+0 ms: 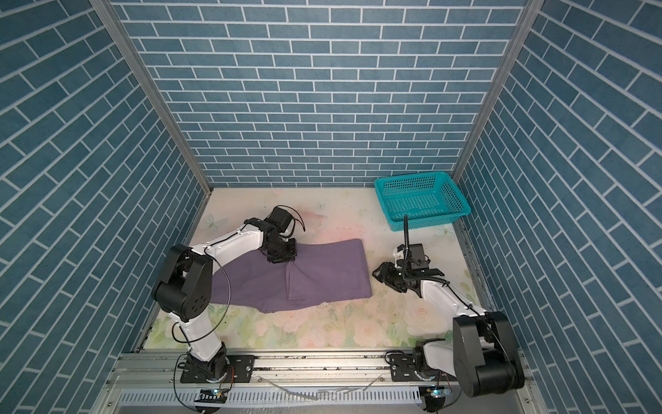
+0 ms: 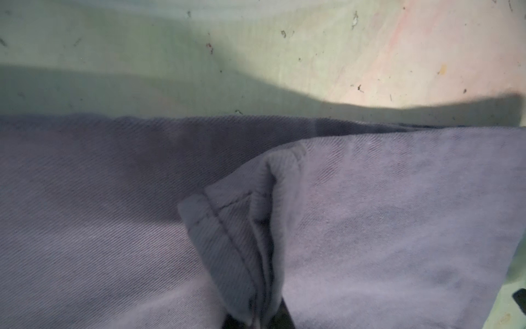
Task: Fold and stack the trousers
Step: Smooth out the trousers at the center of the table, then fold the trousers at the center of the table.
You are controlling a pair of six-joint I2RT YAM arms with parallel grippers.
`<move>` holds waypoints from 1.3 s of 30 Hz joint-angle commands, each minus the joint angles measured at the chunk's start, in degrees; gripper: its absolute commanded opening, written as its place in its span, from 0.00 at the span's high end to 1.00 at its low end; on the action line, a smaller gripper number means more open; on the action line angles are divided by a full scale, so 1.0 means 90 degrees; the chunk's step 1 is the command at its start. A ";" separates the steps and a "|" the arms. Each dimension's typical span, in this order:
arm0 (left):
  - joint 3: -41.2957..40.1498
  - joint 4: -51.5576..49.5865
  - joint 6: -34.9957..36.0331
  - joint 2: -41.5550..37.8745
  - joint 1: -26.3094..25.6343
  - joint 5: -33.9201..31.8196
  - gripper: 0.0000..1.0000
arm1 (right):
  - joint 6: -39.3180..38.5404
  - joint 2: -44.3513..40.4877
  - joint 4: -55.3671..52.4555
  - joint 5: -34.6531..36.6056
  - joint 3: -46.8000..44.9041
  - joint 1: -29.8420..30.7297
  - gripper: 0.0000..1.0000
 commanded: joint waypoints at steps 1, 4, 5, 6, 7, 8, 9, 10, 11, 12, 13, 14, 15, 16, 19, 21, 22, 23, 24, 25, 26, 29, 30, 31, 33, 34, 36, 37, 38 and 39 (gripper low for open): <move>-0.0098 -0.0292 0.0037 -0.0088 0.0142 -0.0181 0.55 | 0.0050 0.0560 0.0581 0.0025 0.0326 0.0110 0.35; -0.0213 -0.0286 -0.0011 -0.0330 0.0201 -0.0254 0.52 | -0.0106 0.1077 0.0741 0.0158 0.0616 0.0417 0.31; -0.0221 -0.0306 -0.0011 -0.0420 0.0235 -0.0252 0.52 | -0.0176 0.1225 0.0772 0.0210 0.0687 0.0522 0.30; -0.0257 -0.0334 -0.0006 -0.0526 0.0283 -0.0272 0.52 | -0.0223 0.1412 0.0797 0.0264 0.0805 0.0625 0.30; -0.0278 -0.0356 0.0000 -0.0658 0.0333 -0.0285 0.52 | -0.0231 0.1589 0.0822 0.0305 0.0881 0.0701 0.30; -0.0297 -0.0391 0.0004 -0.0757 0.0379 -0.0309 0.52 | -0.0236 0.1745 0.0886 0.0297 0.0955 0.0765 0.30; -0.0342 -0.0423 0.0016 -0.0886 0.0432 -0.0335 0.52 | -0.0221 0.1900 0.0971 0.0270 0.0996 0.0814 0.30; -0.0391 -0.0461 0.0017 -0.1024 0.0509 -0.0362 0.52 | -0.0182 0.2047 0.1063 0.0268 0.1021 0.0851 0.30; -0.0454 -0.0482 0.0018 -0.1154 0.0572 -0.0381 0.52 | -0.0139 0.2158 0.1163 0.0254 0.1025 0.0881 0.30; -0.0543 -0.0493 0.0015 -0.1308 0.0656 -0.0411 0.52 | -0.0086 0.2286 0.1265 0.0214 0.1027 0.0898 0.33; -0.0648 -0.0496 0.0013 -0.1463 0.0760 -0.0426 0.52 | -0.0021 0.2395 0.1398 0.0160 0.1020 0.0909 0.36; -0.0742 -0.0493 0.0007 -0.1593 0.0852 -0.0422 0.52 | 0.0031 0.2492 0.1496 0.0107 0.1010 0.0916 0.38; -0.0847 -0.0483 -0.0011 -0.1755 0.0974 -0.0397 0.52 | 0.0102 0.2590 0.1605 0.0046 0.0994 0.0923 0.41; -0.0965 -0.0451 -0.0004 -0.1921 0.1110 -0.0352 0.52 | 0.0181 0.2665 0.1752 -0.0015 0.0970 0.0931 0.44; -0.1285 -0.0292 0.0011 -0.2463 0.1463 -0.0177 0.51 | 0.0431 0.2864 0.2158 -0.0189 0.0849 0.0950 0.54; -0.1415 -0.0227 0.0055 -0.2815 0.1648 -0.0132 0.51 | 0.0579 0.2939 0.2385 -0.0271 0.0771 0.0960 0.62; -0.1460 -0.0210 0.0089 -0.2981 0.1737 -0.0127 0.51 | 0.0635 0.2955 0.2472 -0.0305 0.0735 0.0958 0.67; -0.1495 -0.0215 0.0105 -0.3102 0.1808 -0.0128 0.51 | 0.0676 0.2948 0.2502 -0.0322 0.0723 0.0960 0.71; -0.1525 -0.0207 0.0133 -0.3226 0.1876 -0.0138 0.50 | 0.0696 0.2934 0.2500 -0.0327 0.0702 0.0958 0.77; -0.1540 -0.0228 0.0176 -0.3307 0.1940 -0.0155 0.49 | 0.0706 0.2891 0.2485 -0.0323 0.0689 0.0958 0.84; -0.1533 -0.0264 0.0200 -0.3343 0.1982 -0.0176 0.49 | 0.0688 0.2833 0.2427 -0.0323 0.0684 0.0960 0.88; -0.1576 -0.0363 0.0257 -0.3351 0.2122 -0.0166 0.49 | 0.0496 0.2554 0.1960 -0.0158 0.0728 0.0960 0.97; -0.1629 -0.0332 0.0266 -0.3373 0.2159 -0.0114 0.50 | 0.0409 0.2430 0.1784 -0.0089 0.0751 0.0960 1.00; -0.1696 -0.0286 0.0256 -0.3389 0.2183 -0.0059 0.50 | 0.0330 0.2299 0.1606 -0.0007 0.0768 0.0960 1.00; -0.1806 -0.0212 0.0252 -0.3414 0.2218 0.0013 0.50 | 0.0165 0.2076 0.1194 0.0186 0.0832 0.0951 1.00; -0.1840 -0.0191 0.0244 -0.3414 0.2231 0.0019 0.50 | 0.0072 0.1949 0.0958 0.0307 0.0876 0.0950 1.00; -0.1900 -0.0200 0.0252 -0.3399 0.2261 0.0055 0.50 | -0.0100 0.1734 0.0565 0.0508 0.0946 0.0927 1.00; -0.1928 -0.0199 0.0272 -0.3400 0.2286 0.0085 0.50 | -0.0211 0.1631 0.0333 0.0597 0.0993 0.0900 1.00; -0.1954 -0.0196 0.0272 -0.3396 0.2301 0.0103 0.50 | -0.0286 0.1527 0.0136 0.0690 0.1035 0.0867 1.00; -0.1976 -0.0191 0.0286 -0.3404 0.2320 0.0124 0.50 | -0.0390 0.1402 -0.0087 0.0808 0.1066 0.0814 1.00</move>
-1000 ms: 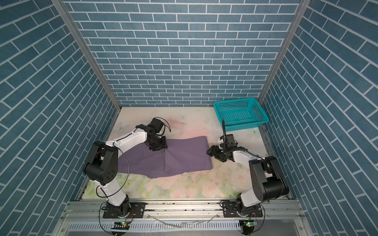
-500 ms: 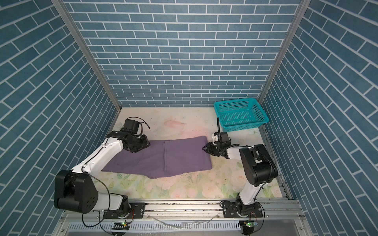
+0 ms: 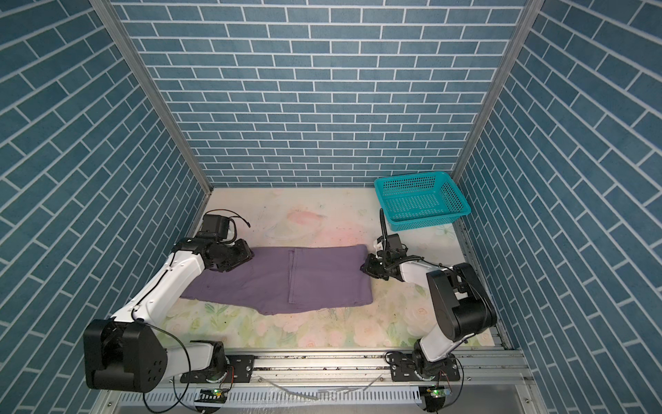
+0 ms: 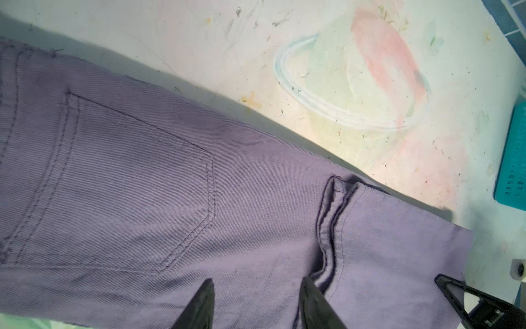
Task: Fold and stack the trousers
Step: Fold the trousers at the center of the table.
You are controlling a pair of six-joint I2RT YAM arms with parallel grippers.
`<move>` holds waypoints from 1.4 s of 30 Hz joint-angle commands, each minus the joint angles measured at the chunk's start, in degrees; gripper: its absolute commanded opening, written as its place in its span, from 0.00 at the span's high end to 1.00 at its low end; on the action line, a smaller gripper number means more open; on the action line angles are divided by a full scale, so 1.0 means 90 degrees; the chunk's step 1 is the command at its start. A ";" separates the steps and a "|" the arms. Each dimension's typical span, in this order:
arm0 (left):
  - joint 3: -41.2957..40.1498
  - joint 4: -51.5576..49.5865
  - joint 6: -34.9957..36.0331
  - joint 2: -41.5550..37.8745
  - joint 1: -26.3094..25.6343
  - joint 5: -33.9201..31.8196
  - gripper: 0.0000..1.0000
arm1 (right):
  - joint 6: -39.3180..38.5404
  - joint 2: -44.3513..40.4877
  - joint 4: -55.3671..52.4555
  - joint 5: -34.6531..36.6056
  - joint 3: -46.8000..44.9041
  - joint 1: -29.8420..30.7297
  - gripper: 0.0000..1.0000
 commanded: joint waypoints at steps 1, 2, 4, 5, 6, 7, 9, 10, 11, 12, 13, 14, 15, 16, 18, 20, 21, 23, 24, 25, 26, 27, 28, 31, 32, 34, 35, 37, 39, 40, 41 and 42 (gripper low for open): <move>-0.0113 -0.0001 0.0123 -0.0028 0.0091 0.0136 0.50 | -0.0593 -0.0425 -0.1248 0.0637 0.0194 -0.0171 1.00; -0.0136 0.0019 0.0123 -0.0046 0.0101 0.0165 0.50 | -0.0665 -0.0537 -0.1381 0.0704 0.0198 -0.0246 1.00; -0.0208 0.0105 0.0141 -0.0065 0.0106 0.0265 0.50 | -0.0810 -0.0781 -0.1676 0.0826 0.0208 -0.0443 1.00; -0.0240 0.0181 0.0158 -0.0077 0.0106 0.0369 0.50 | -0.0888 -0.0886 -0.1813 0.0887 0.0225 -0.0547 1.00; -0.0274 0.0261 0.0192 -0.0099 0.0106 0.0472 0.50 | -0.0985 -0.1001 -0.1969 0.0962 0.0260 -0.0664 1.00; -0.0303 0.0314 0.0200 -0.0121 0.0102 0.0531 0.50 | -0.1075 -0.1104 -0.2105 0.1014 0.0290 -0.0772 1.00; -0.0334 0.0363 0.0232 -0.0133 0.0101 0.0574 0.50 | -0.1265 -0.1262 -0.2355 0.1070 0.0374 -0.0967 1.00; -0.0351 0.0375 0.0230 -0.0129 0.0103 0.0589 0.49 | -0.1343 -0.1326 -0.2465 0.1082 0.0442 -0.1050 1.00; -0.0354 0.0381 0.0230 -0.0133 0.0101 0.0600 0.50 | -0.1417 -0.1363 -0.2570 0.1085 0.0500 -0.1112 1.00; -0.0380 0.0402 0.0227 -0.0129 0.0101 0.0624 0.49 | -0.1491 -0.1392 -0.2683 0.1094 0.0588 -0.1188 1.00; -0.0393 0.0415 0.0206 -0.0132 0.0101 0.0648 0.49 | -0.1556 -0.1419 -0.2808 0.1095 0.0673 -0.1249 1.00; -0.0405 0.0424 0.0190 -0.0134 0.0105 0.0655 0.49 | -0.1598 -0.1432 -0.2907 0.1081 0.0777 -0.1317 1.00; -0.0422 0.0420 0.0180 -0.0136 0.0104 0.0660 0.49 | -0.1645 -0.1457 -0.3114 0.1066 0.0904 -0.1405 1.00; -0.0420 0.0409 0.0163 -0.0152 0.0106 0.0642 0.49 | -0.1661 -0.1479 -0.3359 0.1096 0.1091 -0.1525 1.00; -0.0413 0.0345 0.0152 -0.0185 0.0103 0.0588 0.49 | -0.1727 -0.1542 -0.3905 0.1289 0.1559 -0.1779 1.00; -0.0386 0.0258 0.0146 -0.0228 0.0101 0.0470 0.49 | -0.1849 -0.1681 -0.4354 0.1457 0.2017 -0.2046 1.00; -0.0367 0.0209 0.0149 -0.0250 0.0108 0.0394 0.49 | -0.1913 -0.1746 -0.4613 0.1554 0.2276 -0.2177 1.00; -0.0337 0.0132 0.0129 -0.0247 0.0108 0.0297 0.50 | -0.1957 -0.1789 -0.5086 0.1790 0.2736 -0.2383 1.00; -0.0323 0.0107 0.0122 -0.0240 0.0108 0.0289 0.49 | -0.1895 -0.1799 -0.5264 0.1872 0.2914 -0.2476 1.00; -0.0314 0.0092 0.0110 -0.0228 0.0106 0.0289 0.50 | -0.1834 -0.1811 -0.5387 0.1843 0.3057 -0.2571 1.00; -0.0304 0.0102 0.0093 -0.0214 0.0111 0.0305 0.50 | -0.1757 -0.1821 -0.5495 0.1845 0.3148 -0.2632 1.00; -0.0314 0.0165 0.0103 -0.0237 0.0111 0.0368 0.50 | -0.1710 -0.1837 -0.5583 0.1820 0.3280 -0.2672 1.00; -0.0333 0.0247 0.0089 -0.0259 0.0111 0.0444 0.50 | -0.1696 -0.1850 -0.5662 0.1793 0.3404 -0.2682 1.00; -0.0380 0.0397 0.0048 -0.0470 0.0110 0.0442 0.49 | -0.1616 -0.1851 -0.5838 0.1657 0.3759 -0.2673 1.00; -0.0393 0.0443 0.0044 -0.0530 0.0111 0.0434 0.50 | -0.1571 -0.1851 -0.5885 0.1623 0.3856 -0.2650 1.00; -0.0446 0.0581 0.0035 -0.0695 0.0111 0.0433 0.51 | -0.1535 -0.1837 -0.6032 0.1696 0.4103 -0.2484 1.00; -0.0468 0.0627 0.0015 -0.0760 0.0104 0.0431 0.51 | -0.1535 -0.1810 -0.6139 0.1853 0.4238 -0.2348 1.00; -0.0550 0.0797 0.0007 -0.0929 0.0111 0.0515 0.51 | -0.1544 -0.1721 -0.6321 0.2207 0.4554 -0.1923 1.00; -0.0660 0.1004 -0.0046 -0.1111 0.0111 0.0614 0.51 | -0.1502 -0.1568 -0.6424 0.2430 0.4834 -0.1504 1.00; -0.0735 0.1109 -0.0077 -0.1226 0.0111 0.0649 0.51 | -0.1441 -0.1487 -0.6440 0.2470 0.4950 -0.1295 1.00; -0.0792 0.1204 -0.0105 -0.1324 0.0111 0.0683 0.51 | -0.1380 -0.1407 -0.6424 0.2495 0.5037 -0.1149 1.00; -0.0844 0.1306 -0.0127 -0.1453 0.0111 0.0702 0.51 | -0.1296 -0.1323 -0.6386 0.2528 0.5124 -0.0918 1.00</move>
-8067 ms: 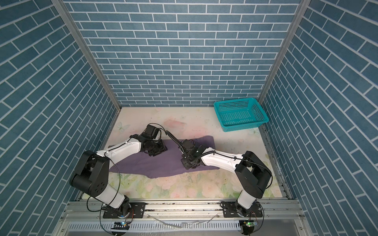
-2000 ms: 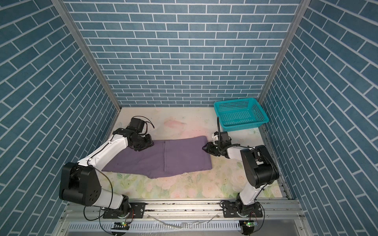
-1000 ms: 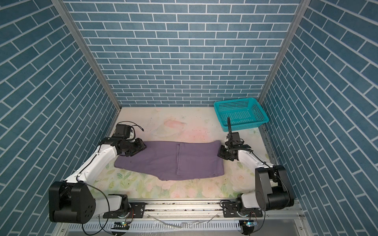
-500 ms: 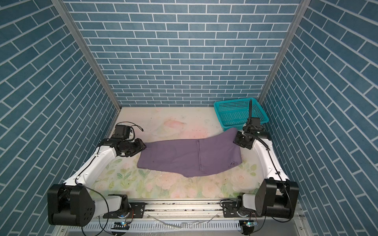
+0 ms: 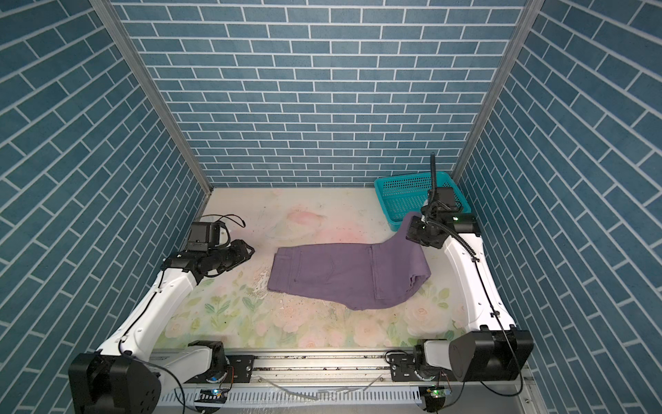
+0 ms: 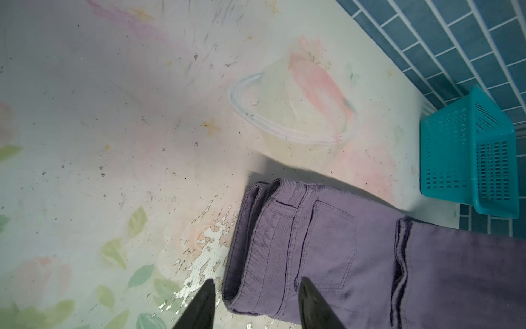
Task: Fold and stack the trousers
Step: Fold the trousers at the center of the table.
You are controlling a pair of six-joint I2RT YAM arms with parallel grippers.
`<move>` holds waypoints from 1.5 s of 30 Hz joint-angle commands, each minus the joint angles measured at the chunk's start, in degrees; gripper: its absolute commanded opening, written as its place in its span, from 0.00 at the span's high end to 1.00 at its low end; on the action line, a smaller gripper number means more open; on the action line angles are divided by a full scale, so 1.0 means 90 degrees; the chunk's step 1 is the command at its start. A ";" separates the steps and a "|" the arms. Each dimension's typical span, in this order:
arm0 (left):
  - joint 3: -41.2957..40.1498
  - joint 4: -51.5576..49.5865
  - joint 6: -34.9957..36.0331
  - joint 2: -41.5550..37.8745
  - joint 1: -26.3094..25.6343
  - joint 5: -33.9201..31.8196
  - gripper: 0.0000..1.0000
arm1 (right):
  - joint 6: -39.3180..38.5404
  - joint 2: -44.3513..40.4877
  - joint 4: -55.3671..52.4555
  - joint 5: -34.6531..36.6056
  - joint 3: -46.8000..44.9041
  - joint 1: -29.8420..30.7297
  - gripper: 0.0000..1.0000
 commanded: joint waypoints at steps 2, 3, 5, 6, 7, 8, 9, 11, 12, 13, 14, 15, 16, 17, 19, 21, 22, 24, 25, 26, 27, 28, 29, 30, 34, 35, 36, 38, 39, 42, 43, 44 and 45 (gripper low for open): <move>-0.0239 0.0488 -0.0108 -0.0528 0.0044 0.0117 0.49 | 0.0369 0.0396 -0.0116 0.0427 0.0553 0.0724 1.00; -0.0275 0.0507 -0.0120 -0.0641 0.0047 0.0041 0.48 | 0.0450 0.0513 -0.0071 0.0440 0.0638 0.0933 1.00; -0.0268 0.0428 -0.0102 -0.0869 0.0042 -0.0163 0.47 | 0.0552 0.0766 0.0017 0.0445 0.0810 0.1282 1.00; -0.0264 0.0389 -0.0074 -0.0968 0.0047 -0.0241 0.47 | 0.0600 0.0912 0.0044 0.0441 0.0910 0.1465 1.00; -0.0265 0.0345 -0.0062 -0.1069 0.0047 -0.0311 0.47 | 0.0640 0.1059 0.0084 0.0441 0.1032 0.1648 1.00; -0.0272 0.0315 -0.0045 -0.1137 0.0045 -0.0347 0.47 | 0.0678 0.1186 0.0101 0.0452 0.1120 0.1800 1.00; -0.0282 0.0273 -0.0025 -0.1208 0.0039 -0.0396 0.47 | 0.0719 0.1337 0.0128 0.0445 0.1255 0.1956 1.00; -0.0283 0.0193 0.0034 -0.1298 0.0045 -0.0418 0.46 | 0.0782 0.1592 0.0186 0.0407 0.1463 0.2228 1.00; -0.0282 0.0154 0.0056 -0.1329 0.0043 -0.0423 0.46 | 0.0801 0.1735 0.0224 0.0348 0.1570 0.2334 1.00; -0.0287 0.0121 0.0077 -0.1343 0.0040 -0.0423 0.46 | 0.0822 0.1861 0.0250 0.0288 0.1693 0.2416 1.00; -0.0283 0.0096 0.0092 -0.1345 0.0041 -0.0416 0.46 | 0.0840 0.1954 0.0283 0.0260 0.1784 0.2486 1.00; -0.0286 0.0062 0.0117 -0.1344 0.0048 -0.0420 0.46 | 0.0851 0.2060 0.0316 0.0222 0.1880 0.2563 1.00; -0.0286 0.0026 0.0113 -0.1349 0.0040 -0.0432 0.46 | 0.0861 0.2162 0.0336 0.0192 0.1969 0.2627 1.00; -0.0292 0.0011 0.0119 -0.1355 0.0048 -0.0433 0.47 | 0.0872 0.2239 0.0355 0.0167 0.2042 0.2681 1.00; -0.0305 -0.0009 0.0124 -0.1366 0.0039 -0.0452 0.46 | 0.0897 0.2422 0.0382 0.0123 0.2221 0.2806 1.00; -0.0315 -0.0001 0.0123 -0.1396 0.0048 -0.0452 0.46 | 0.0924 0.2575 0.0443 0.0108 0.2297 0.2916 1.00; -0.0320 -0.0008 0.0116 -0.1397 0.0048 -0.0460 0.46 | 0.0948 0.2657 0.0494 0.0010 0.2320 0.2980 1.00; -0.0314 -0.0010 0.0112 -0.1411 0.0047 -0.0473 0.46 | 0.0995 0.2829 0.0579 -0.0207 0.2383 0.3087 1.00; -0.0312 -0.0010 0.0111 -0.1410 0.0042 -0.0472 0.46 | 0.1018 0.2912 0.0623 -0.0260 0.2426 0.3146 1.00; -0.0306 -0.0019 0.0100 -0.1403 0.0048 -0.0472 0.46 | 0.1035 0.2987 0.0658 -0.0311 0.2450 0.3200 1.00; -0.0300 -0.0030 0.0096 -0.1405 0.0048 -0.0472 0.46 | 0.1047 0.3099 0.0696 -0.0348 0.2506 0.3253 1.00; -0.0310 -0.0038 0.0095 -0.1403 0.0048 -0.0471 0.46 | 0.1065 0.3194 0.0732 -0.0403 0.2565 0.3319 1.00; -0.0311 -0.0037 0.0090 -0.1404 0.0048 -0.0472 0.46 | 0.1077 0.3279 0.0754 -0.0453 0.2608 0.3360 1.00; -0.0305 -0.0054 0.0085 -0.1398 0.0047 -0.0473 0.47 | 0.1087 0.3379 0.0781 -0.0494 0.2681 0.3420 1.00; -0.0338 -0.0088 0.0047 -0.1379 0.0048 -0.0472 0.46 | 0.1140 0.3770 0.0877 -0.0642 0.2945 0.3649 1.00; -0.0339 -0.0088 0.0039 -0.1393 0.0047 -0.0471 0.46 | 0.1163 0.3856 0.0908 -0.0677 0.2987 0.3695 1.00; -0.0351 -0.0088 0.0045 -0.1393 0.0047 -0.0469 0.46 | 0.1188 0.3948 0.0946 -0.0722 0.3015 0.3742 1.00; -0.0364 -0.0078 0.0018 -0.1401 0.0046 -0.0461 0.46 | 0.1256 0.4104 0.1049 -0.0811 0.3043 0.3828 1.00; -0.0376 -0.0083 0.0019 -0.1400 0.0047 -0.0453 0.46 | 0.1294 0.4183 0.1104 -0.0851 0.3040 0.3861 1.00; -0.0380 -0.0061 0.0007 -0.1365 0.0045 -0.0428 0.46 | 0.1403 0.4386 0.1267 -0.0994 0.3043 0.3948 1.00; -0.0373 -0.0054 0.0009 -0.1346 0.0048 -0.0412 0.46 | 0.1433 0.4456 0.1299 -0.1039 0.3061 0.3970 1.00; -0.0367 -0.0049 0.0003 -0.1331 0.0048 -0.0404 0.46 | 0.1455 0.4507 0.1332 -0.1078 0.3072 0.3990 1.00; -0.0360 -0.0050 0.0000 -0.1309 0.0048 -0.0394 0.46 | 0.1482 0.4549 0.1370 -0.1127 0.3081 0.4005 1.00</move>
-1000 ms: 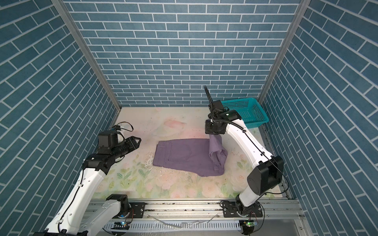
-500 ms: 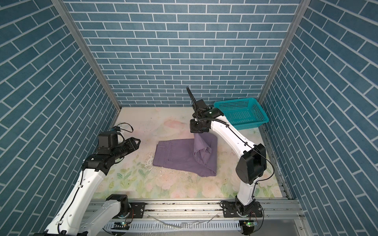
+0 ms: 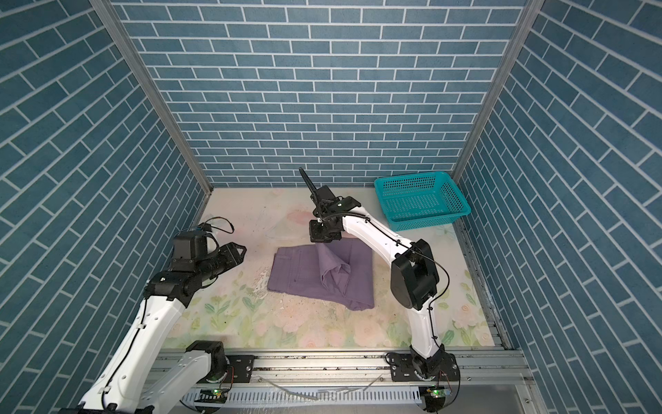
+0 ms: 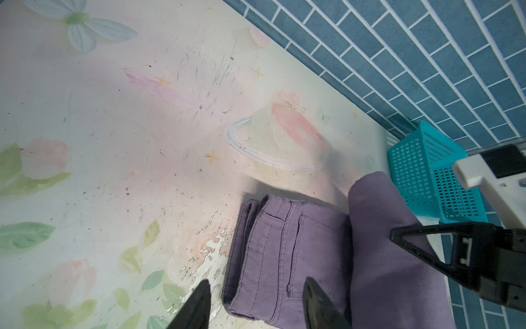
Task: Fold and stack the trousers
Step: Fold the trousers at the center of the table.
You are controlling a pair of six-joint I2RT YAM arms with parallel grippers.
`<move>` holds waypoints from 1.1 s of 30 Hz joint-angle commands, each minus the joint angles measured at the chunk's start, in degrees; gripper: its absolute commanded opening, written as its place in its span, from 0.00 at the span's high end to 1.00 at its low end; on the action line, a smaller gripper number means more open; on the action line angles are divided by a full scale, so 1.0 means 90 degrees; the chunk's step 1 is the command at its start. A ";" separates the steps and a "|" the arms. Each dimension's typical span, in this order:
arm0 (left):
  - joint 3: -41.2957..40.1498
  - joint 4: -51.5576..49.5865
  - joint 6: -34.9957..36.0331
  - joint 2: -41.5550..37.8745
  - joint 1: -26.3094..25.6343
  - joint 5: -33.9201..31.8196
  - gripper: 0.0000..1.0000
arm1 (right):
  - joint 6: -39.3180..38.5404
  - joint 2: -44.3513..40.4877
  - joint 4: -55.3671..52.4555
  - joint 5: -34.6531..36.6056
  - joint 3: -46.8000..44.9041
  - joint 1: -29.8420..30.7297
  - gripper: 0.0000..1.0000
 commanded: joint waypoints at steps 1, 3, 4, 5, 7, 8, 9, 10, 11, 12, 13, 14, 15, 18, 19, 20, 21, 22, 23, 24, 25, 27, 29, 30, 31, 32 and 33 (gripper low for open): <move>-0.0065 -0.0032 -0.0012 0.0045 0.0033 0.0057 0.46 | 0.0320 0.0164 0.0338 -0.0334 0.0386 0.0083 1.00; -0.0093 0.0023 -0.0037 0.0067 0.0035 0.0115 0.46 | 0.0378 0.0217 0.0438 -0.0441 0.0386 0.0097 1.00; -0.0117 0.0070 -0.0058 0.0076 0.0036 0.0151 0.46 | 0.0408 0.0239 0.0492 -0.0497 0.0386 0.0105 1.00; -0.0145 0.0112 -0.0069 0.0086 0.0036 0.0192 0.46 | 0.0428 0.0256 0.0554 -0.0552 0.0381 0.0119 1.00; -0.0209 0.0205 -0.0122 0.0123 0.0036 0.0264 0.46 | 0.0446 0.0306 0.0730 -0.0788 0.0394 0.0168 1.00; -0.0229 0.0249 -0.0133 0.0131 0.0036 0.0306 0.46 | 0.0419 0.0331 0.0806 -0.0908 0.0413 0.0187 0.98; -0.0256 0.0294 -0.0149 0.0161 0.0036 0.0348 0.46 | 0.0377 0.0379 0.0833 -0.1030 0.0463 0.0217 0.93; -0.0277 0.0323 -0.0177 0.0192 0.0036 0.0374 0.45 | 0.0320 0.0428 0.0833 -0.1125 0.0515 0.0253 0.87; -0.0281 0.0362 -0.0187 0.0205 0.0036 0.0417 0.44 | 0.0271 0.0451 0.0847 -0.1186 0.0558 0.0263 0.82; -0.0299 0.0398 -0.0207 0.0248 0.0036 0.0456 0.42 | 0.0241 0.0464 0.0907 -0.1320 0.0546 0.0271 0.75; -0.0306 0.0428 -0.0216 0.0278 0.0036 0.0489 0.39 | 0.0227 0.0453 0.1026 -0.1487 0.0512 0.0276 0.71; -0.0313 0.0460 -0.0218 0.0324 0.0031 0.0534 0.37 | 0.0204 0.0421 0.1172 -0.1639 0.0468 0.0276 0.68; -0.0321 0.0495 -0.0224 0.0382 0.0036 0.0574 0.34 | 0.0188 0.0371 0.1345 -0.1817 0.0397 0.0276 0.66; -0.0395 0.0649 -0.0325 0.0584 0.0023 0.0786 0.27 | 0.0037 0.0141 0.1703 -0.2067 0.0168 0.0266 0.62; -0.0460 0.0748 -0.0372 0.0657 0.0016 0.0895 0.26 | -0.0093 0.0046 0.1697 -0.2008 0.0088 0.0257 0.62; -0.0511 0.0841 -0.0406 0.0721 0.0005 0.0999 0.25 | -0.0229 -0.0054 0.1657 -0.1912 0.0008 0.0252 0.62; -0.0562 0.0927 -0.0439 0.0798 -0.0011 0.1082 0.25 | -0.0386 -0.0216 0.1601 -0.1772 -0.0129 0.0224 0.62; -0.0602 0.0995 -0.0443 0.0850 -0.0060 0.1122 0.25 | -0.0504 -0.0367 0.1553 -0.1625 -0.0284 0.0194 0.62; -0.0638 0.1068 -0.0456 0.0906 -0.0138 0.1135 0.26 | -0.0626 -0.0575 0.1516 -0.1453 -0.0513 0.0147 0.63; -0.0645 0.1102 -0.0450 0.0977 -0.0258 0.1085 0.27 | -0.0691 -0.0799 0.1521 -0.1284 -0.0764 0.0072 0.65; -0.0622 0.1111 -0.0444 0.1033 -0.0396 0.0993 0.28 | -0.0738 -0.1009 0.1549 -0.1159 -0.1054 0.0006 0.67; -0.0508 0.1143 -0.0391 0.1258 -0.0783 0.0743 0.32 | -0.0713 -0.1518 0.1726 -0.1021 -0.1805 -0.0265 0.71; -0.0394 0.1263 -0.0383 0.1552 -0.1096 0.0639 0.38 | -0.0540 -0.1992 0.1991 -0.1022 -0.2561 -0.0580 0.75; -0.0355 0.1410 -0.0411 0.1746 -0.1234 0.0655 0.40 | -0.0427 -0.2246 0.2131 -0.1060 -0.3014 -0.0762 0.79; -0.0326 0.1558 -0.0420 0.1904 -0.1341 0.0686 0.42 | -0.0325 -0.2450 0.2277 -0.1085 -0.3364 -0.0913 0.82; -0.0290 0.1718 -0.0435 0.2112 -0.1459 0.0687 0.43 | -0.0227 -0.2671 0.2397 -0.1097 -0.3743 -0.1090 0.83; -0.0218 0.1825 -0.0436 0.2331 -0.1585 0.0631 0.44 | -0.0157 -0.2904 0.2492 -0.1095 -0.4060 -0.1227 0.83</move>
